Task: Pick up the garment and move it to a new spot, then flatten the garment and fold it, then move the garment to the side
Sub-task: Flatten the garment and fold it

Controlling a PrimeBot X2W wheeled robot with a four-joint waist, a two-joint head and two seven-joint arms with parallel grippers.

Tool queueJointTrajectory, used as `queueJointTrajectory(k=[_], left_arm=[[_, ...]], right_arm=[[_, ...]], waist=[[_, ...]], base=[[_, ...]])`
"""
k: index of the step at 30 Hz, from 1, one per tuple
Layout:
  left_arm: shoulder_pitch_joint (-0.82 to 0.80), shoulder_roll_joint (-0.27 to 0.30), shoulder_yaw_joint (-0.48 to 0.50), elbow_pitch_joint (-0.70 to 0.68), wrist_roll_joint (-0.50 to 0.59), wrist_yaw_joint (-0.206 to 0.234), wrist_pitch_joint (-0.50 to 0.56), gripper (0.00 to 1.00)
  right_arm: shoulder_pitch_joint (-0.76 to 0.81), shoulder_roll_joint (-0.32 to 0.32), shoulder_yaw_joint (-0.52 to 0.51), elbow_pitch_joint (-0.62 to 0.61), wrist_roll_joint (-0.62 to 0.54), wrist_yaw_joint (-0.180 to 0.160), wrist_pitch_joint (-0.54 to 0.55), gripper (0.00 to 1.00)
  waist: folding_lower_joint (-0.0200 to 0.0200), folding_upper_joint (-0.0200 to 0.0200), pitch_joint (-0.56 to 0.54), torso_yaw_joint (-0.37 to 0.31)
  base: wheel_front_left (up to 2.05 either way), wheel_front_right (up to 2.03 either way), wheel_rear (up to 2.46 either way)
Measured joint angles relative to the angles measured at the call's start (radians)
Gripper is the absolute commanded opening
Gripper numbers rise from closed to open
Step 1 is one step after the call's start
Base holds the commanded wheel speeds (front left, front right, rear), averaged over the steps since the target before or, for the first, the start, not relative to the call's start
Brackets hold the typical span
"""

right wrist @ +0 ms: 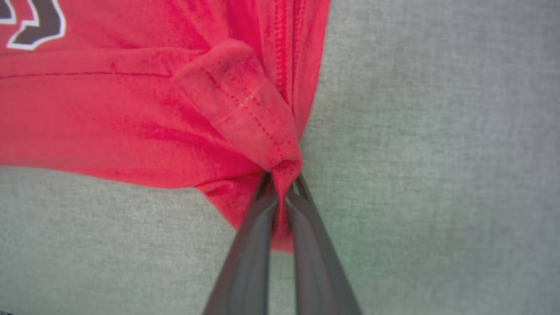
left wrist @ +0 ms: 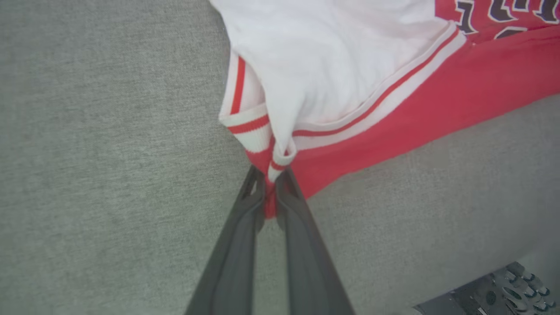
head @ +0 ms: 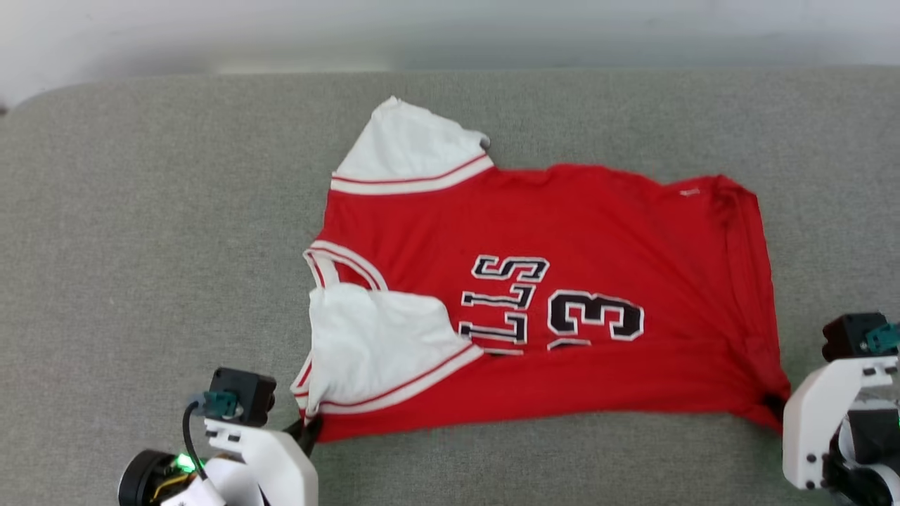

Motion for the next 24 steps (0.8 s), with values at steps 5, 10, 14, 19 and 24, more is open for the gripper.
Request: queueJointTrajectory(k=[5,10,14,19,24], left_arm=[[0.049,0.023,-0.004,-0.002,-0.015,-0.002,0.002,0.00],[0.123,0.058,-0.009,-0.020,-0.031,-0.002,0.013,0.00],[0.177,0.074,-0.020,-0.033,-0.057,-0.012,0.019,0.00],[0.203,0.077,-0.044,-0.022,-0.061,-0.030,0.022,0.00],[0.198,0.056,-0.063,0.020,-0.062,-0.057,0.016,0.00]], right_arm=[[0.078,-0.034,-0.004,-0.081,0.016,0.000,0.049,0.00],[0.159,-0.047,-0.025,-0.157,0.034,0.000,0.081,0.00],[0.222,-0.047,-0.052,-0.189,0.040,0.000,0.100,0.00],[0.276,-0.041,-0.073,-0.200,0.042,0.000,0.109,0.00],[0.289,-0.032,-0.067,-0.186,0.031,0.000,0.105,0.00]], waist=[[0.0000,0.0000,-0.047,-0.005],[-0.0001,0.0000,-0.087,-0.008],[-0.0001,0.0000,-0.105,-0.007],[-0.0001,0.0000,-0.107,-0.005],[-0.0001,0.0000,-0.094,-0.008]], base=[[0.00,0.00,0.00],[0.00,0.00,0.00],[0.00,0.00,0.00],[0.00,0.00,0.00],[0.00,0.00,0.00]])
